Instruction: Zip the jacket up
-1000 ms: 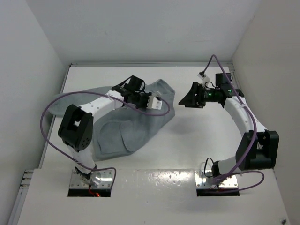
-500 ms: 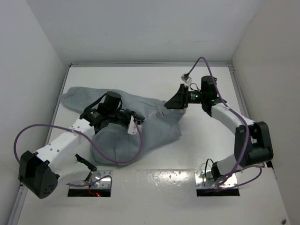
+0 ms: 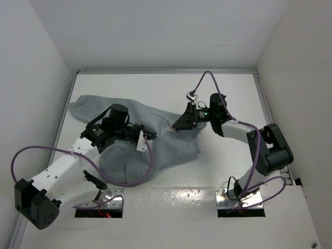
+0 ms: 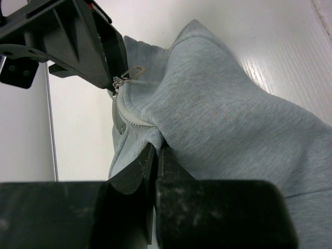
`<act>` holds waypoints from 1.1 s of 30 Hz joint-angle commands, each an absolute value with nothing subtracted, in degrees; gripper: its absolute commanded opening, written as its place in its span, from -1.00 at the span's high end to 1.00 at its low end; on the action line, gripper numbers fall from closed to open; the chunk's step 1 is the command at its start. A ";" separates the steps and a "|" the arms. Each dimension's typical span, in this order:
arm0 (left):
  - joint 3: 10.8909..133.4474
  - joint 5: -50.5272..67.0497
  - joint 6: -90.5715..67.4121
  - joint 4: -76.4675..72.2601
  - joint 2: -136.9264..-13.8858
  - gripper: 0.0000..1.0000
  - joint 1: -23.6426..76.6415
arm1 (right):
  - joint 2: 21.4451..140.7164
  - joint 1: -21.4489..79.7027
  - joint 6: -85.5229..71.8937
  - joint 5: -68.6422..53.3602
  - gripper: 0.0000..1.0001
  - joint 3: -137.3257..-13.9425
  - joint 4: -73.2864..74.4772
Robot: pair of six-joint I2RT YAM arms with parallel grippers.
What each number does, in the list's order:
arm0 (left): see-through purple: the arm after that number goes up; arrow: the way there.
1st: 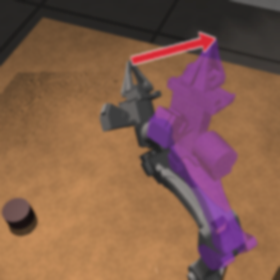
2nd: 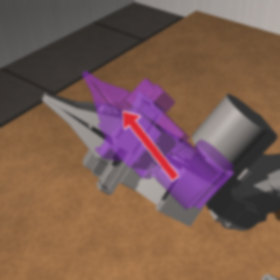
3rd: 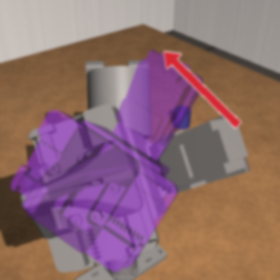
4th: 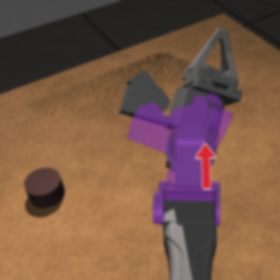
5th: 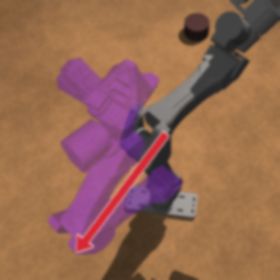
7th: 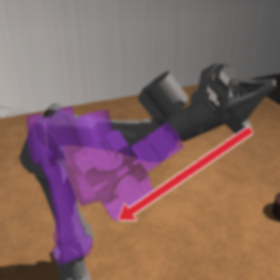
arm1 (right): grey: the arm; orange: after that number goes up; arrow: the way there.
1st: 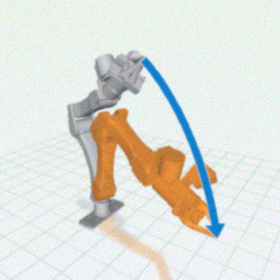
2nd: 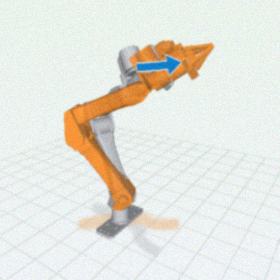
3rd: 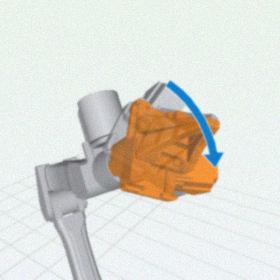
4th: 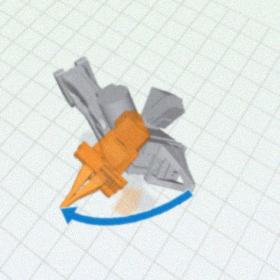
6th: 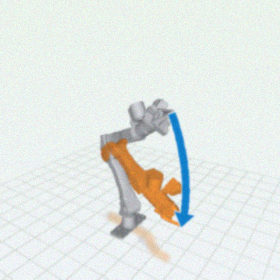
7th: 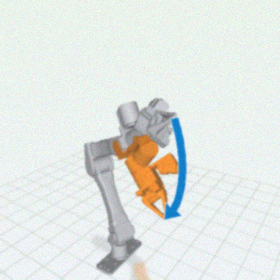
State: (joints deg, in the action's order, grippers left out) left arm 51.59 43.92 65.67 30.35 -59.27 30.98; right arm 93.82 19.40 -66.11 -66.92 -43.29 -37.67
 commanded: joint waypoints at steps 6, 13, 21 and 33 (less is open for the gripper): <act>49.49 47.02 65.74 29.71 -53.36 0.94 29.36 | 92.55 19.95 -74.08 -69.43 0.32 -44.74 -52.01; 48.87 46.50 64.51 29.18 -52.73 0.94 28.21 | 92.02 21.71 -77.08 -69.78 0.32 -44.56 -54.58; 48.87 45.97 62.24 27.42 -52.21 0.94 28.21 | 91.67 22.94 -75.50 -70.05 0.37 -44.38 -53.26; 49.39 46.76 59.32 24.61 -52.21 0.94 25.93 | 90.18 23.29 -66.81 -71.90 0.37 -43.06 -45.21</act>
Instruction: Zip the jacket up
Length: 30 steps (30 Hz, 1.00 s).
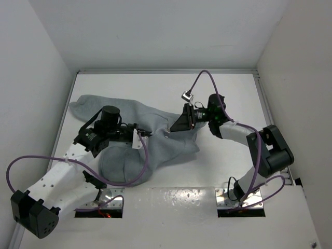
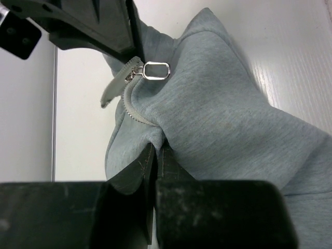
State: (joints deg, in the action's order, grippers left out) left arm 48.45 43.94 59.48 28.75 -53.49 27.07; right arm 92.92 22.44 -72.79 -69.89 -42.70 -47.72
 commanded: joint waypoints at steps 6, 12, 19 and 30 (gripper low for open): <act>48.87 49.39 70.21 34.96 -45.97 0.96 25.40 | 85.44 16.80 -51.81 -67.86 -0.31 -45.69 -33.42; 51.06 51.06 75.94 46.83 -44.90 0.96 25.40 | 88.75 14.68 -39.28 -71.80 -0.37 -58.96 -28.54; 55.89 51.59 74.63 49.31 -46.59 0.96 25.40 | 98.78 22.22 -52.38 -83.30 0.00 -65.75 -56.41; 56.60 52.12 70.31 46.23 -42.97 1.00 24.87 | 101.69 27.86 -53.79 -93.42 -0.18 -61.87 -72.05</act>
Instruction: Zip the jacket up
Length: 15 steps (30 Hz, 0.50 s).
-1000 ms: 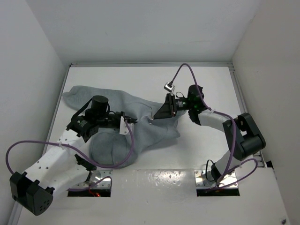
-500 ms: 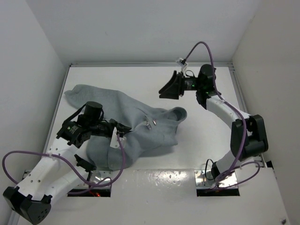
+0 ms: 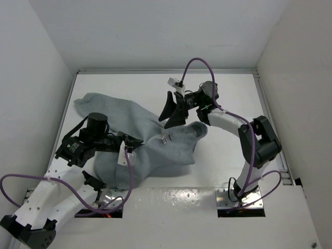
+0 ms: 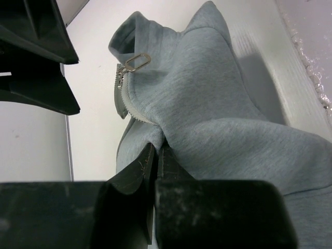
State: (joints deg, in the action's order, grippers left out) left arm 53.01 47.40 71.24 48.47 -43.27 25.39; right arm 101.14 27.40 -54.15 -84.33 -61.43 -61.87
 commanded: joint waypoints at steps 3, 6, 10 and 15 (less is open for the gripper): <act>57.92 52.12 69.09 46.23 -44.12 1.00 24.87 | 101.87 28.74 -54.67 -95.62 -0.18 -61.17 -74.43; 57.92 52.12 66.90 44.83 -44.12 1.00 24.35 | 101.43 29.09 -55.63 -95.80 -0.11 -59.51 -75.67; 57.31 50.19 64.00 41.49 -43.60 1.00 23.82 | 99.58 29.35 -55.90 -95.80 0.07 -55.30 -76.46; 55.55 47.11 60.56 35.86 -42.37 1.00 23.29 | 97.30 29.79 -56.16 -95.80 0.19 -51.25 -76.99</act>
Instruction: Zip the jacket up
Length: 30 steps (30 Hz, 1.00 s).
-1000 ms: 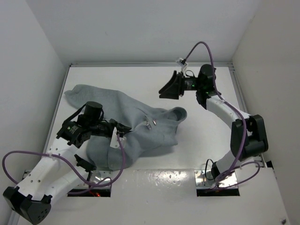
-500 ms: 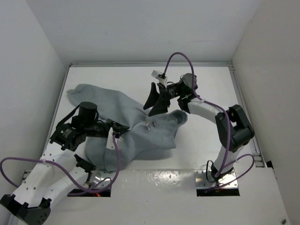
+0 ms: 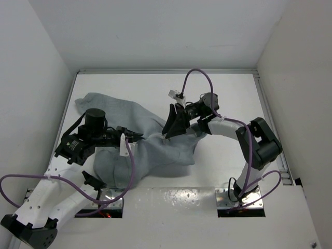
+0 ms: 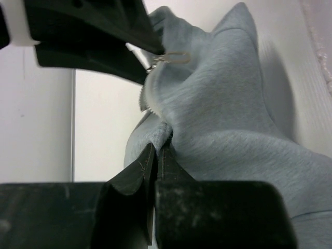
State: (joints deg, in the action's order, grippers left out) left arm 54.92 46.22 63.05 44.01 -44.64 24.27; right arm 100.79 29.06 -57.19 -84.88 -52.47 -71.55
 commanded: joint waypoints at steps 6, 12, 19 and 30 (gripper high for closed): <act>54.40 45.89 60.03 34.55 -41.84 1.00 23.29 | 96.42 30.67 -58.88 -95.54 0.49 -50.01 -79.71; 53.79 44.22 54.68 31.64 -41.22 1.00 23.29 | 96.15 32.43 -62.14 -95.80 0.57 -50.45 -82.88; 51.95 43.59 55.36 30.49 -38.42 1.00 23.29 | 96.41 33.40 -62.84 -95.45 0.79 -47.46 -82.97; 53.34 26.21 63.20 47.87 -39.89 0.96 23.29 | 105.18 31.91 -89.16 -95.97 0.86 -64.90 -83.06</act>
State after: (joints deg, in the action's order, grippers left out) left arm 49.91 34.22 62.11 42.50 -36.73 23.90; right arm 101.86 32.64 -75.96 -86.11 -55.40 -74.11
